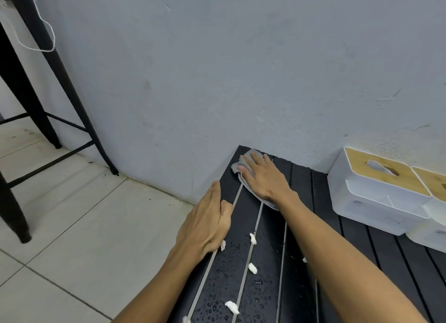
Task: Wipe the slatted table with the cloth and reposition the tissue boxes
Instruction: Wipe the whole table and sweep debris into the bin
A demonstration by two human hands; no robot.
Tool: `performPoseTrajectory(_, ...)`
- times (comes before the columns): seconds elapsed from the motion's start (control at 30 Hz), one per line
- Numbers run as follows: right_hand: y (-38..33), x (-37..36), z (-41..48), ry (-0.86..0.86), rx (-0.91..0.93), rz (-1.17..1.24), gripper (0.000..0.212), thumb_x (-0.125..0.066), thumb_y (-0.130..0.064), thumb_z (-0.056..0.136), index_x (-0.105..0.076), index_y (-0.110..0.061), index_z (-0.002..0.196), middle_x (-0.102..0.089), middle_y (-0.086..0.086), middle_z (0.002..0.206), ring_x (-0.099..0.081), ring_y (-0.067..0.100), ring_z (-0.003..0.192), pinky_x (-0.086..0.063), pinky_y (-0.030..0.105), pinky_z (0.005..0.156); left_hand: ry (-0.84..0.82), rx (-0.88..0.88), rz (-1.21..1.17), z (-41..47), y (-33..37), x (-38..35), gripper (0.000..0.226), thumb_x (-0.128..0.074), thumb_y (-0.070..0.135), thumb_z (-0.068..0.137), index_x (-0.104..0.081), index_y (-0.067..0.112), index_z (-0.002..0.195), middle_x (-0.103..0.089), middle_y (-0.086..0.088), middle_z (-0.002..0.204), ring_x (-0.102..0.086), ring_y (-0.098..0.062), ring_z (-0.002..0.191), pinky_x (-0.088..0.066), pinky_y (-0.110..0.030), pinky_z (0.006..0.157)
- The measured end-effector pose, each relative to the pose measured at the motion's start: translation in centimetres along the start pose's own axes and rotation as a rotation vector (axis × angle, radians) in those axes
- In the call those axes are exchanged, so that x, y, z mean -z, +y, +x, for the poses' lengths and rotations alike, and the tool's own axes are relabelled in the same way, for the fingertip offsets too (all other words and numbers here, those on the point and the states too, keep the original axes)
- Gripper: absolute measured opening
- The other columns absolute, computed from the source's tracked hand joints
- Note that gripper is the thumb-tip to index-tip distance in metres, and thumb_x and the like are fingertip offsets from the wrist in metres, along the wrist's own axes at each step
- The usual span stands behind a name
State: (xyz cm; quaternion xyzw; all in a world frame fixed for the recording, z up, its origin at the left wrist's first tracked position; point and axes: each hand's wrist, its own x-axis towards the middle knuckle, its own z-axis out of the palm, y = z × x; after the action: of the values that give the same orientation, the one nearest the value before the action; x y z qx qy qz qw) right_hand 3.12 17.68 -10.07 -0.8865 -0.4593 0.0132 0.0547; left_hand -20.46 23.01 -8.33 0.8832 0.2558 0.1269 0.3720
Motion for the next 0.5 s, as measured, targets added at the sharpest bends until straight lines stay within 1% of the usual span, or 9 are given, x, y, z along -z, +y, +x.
performPoseTrajectory(0.03,-0.1,-0.3,1.2,0.028,-0.048,0.007,0.083,0.009,-0.07,0.091,-0.032,-0.033,0.153,-0.028,0.003,0.162,-0.018,0.033,0.151,-0.018,0.048,0.121,0.0,0.004,-0.006,0.0,0.1,0.1,0.061,-0.022,0.033,0.1,-0.011,0.018,0.157,-0.018,0.0,0.164,-0.034,-0.019,0.141,-0.029,-0.034,0.11)
performPoseTrajectory(0.1,-1.2,0.1,1.9,0.068,-0.104,0.034,0.071,-0.002,-0.062,0.098,-0.033,-0.03,0.153,-0.029,0.009,0.161,-0.02,0.037,0.148,-0.019,0.049,0.12,0.004,0.016,-0.031,0.0,0.2,0.3,0.06,-0.024,0.031,0.101,-0.009,0.018,0.158,-0.016,0.001,0.164,-0.032,-0.018,0.142,-0.028,-0.032,0.109)
performPoseTrajectory(0.17,-2.9,0.7,0.8,0.057,-0.065,0.058,0.058,-0.015,-0.05,0.105,-0.03,-0.027,0.156,-0.024,0.011,0.163,-0.014,0.036,0.151,-0.012,0.044,0.122,0.009,0.023,-0.085,0.1,0.0,0.4,0.06,-0.024,0.03,0.101,-0.007,0.018,0.158,-0.012,0.002,0.165,-0.026,-0.015,0.145,-0.023,-0.03,0.111)
performPoseTrajectory(0.2,-3.8,1.0,-0.2,0.027,-0.033,0.079,0.055,-0.018,-0.048,0.107,-0.028,-0.027,0.157,-0.02,0.009,0.165,-0.01,0.033,0.153,-0.009,0.041,0.122,0.009,0.016,-0.118,0.2,-0.1,0.4,0.06,-0.023,0.03,0.102,-0.005,0.018,0.158,-0.008,0.002,0.165,-0.019,-0.012,0.148,-0.019,-0.029,0.114)
performPoseTrajectory(0.27,-5.1,1.6,-2.7,-0.016,0.06,0.114,0.056,-0.017,-0.051,0.106,-0.027,-0.03,0.157,-0.016,0.002,0.167,-0.002,0.025,0.155,-0.005,0.038,0.125,0.011,-0.012,-0.177,0.2,-0.2,0.4,0.061,-0.02,0.031,0.101,-0.003,0.018,0.157,-0.002,0.003,0.166,-0.008,-0.007,0.15,-0.009,-0.026,0.119)
performPoseTrajectory(0.3,-5.4,1.5,-3.7,-0.025,0.116,0.131,0.056,-0.016,-0.052,0.106,-0.027,-0.031,0.157,-0.015,0.001,0.167,-0.001,0.022,0.155,-0.004,0.037,0.125,0.019,-0.025,-0.207,0.3,-0.2,0.4,0.062,-0.018,0.033,0.098,-0.004,0.017,0.157,-0.002,0.002,0.165,-0.006,-0.006,0.15,-0.006,-0.025,0.121)
performPoseTrajectory(0.37,-6.2,1.4,-6.1,-0.046,0.224,0.146,0.057,-0.014,-0.053,0.105,-0.029,-0.032,0.156,-0.014,-0.002,0.166,0.0,0.017,0.154,-0.004,0.036,0.126,0.066,-0.011,-0.321,0.2,-0.3,1.0,0.065,-0.014,0.038,0.096,-0.008,0.017,0.157,-0.008,0.001,0.165,-0.01,-0.008,0.15,-0.008,-0.028,0.122)
performPoseTrajectory(0.43,-6.8,1.2,-7.9,-0.054,0.303,0.157,0.058,-0.012,-0.054,0.105,-0.03,-0.033,0.156,-0.015,-0.004,0.166,0.001,0.014,0.154,-0.006,0.037,0.126,0.118,0.054,-0.46,0.3,-0.5,1.7,0.063,-0.014,0.043,0.098,-0.016,0.02,0.157,-0.02,-0.001,0.162,-0.021,-0.012,0.148,-0.015,-0.034,0.122)
performPoseTrajectory(0.5,-7.3,1.5,-9.7,-0.071,0.371,0.17,0.059,-0.01,-0.056,0.105,-0.032,-0.034,0.155,-0.016,-0.006,0.165,0.0,0.012,0.154,-0.009,0.039,0.126,0.146,0.124,-0.568,-0.2,-0.5,2.5,0.071,-0.015,0.053,0.091,-0.023,0.025,0.155,-0.031,-0.005,0.159,-0.03,-0.016,0.145,-0.021,-0.037,0.121)
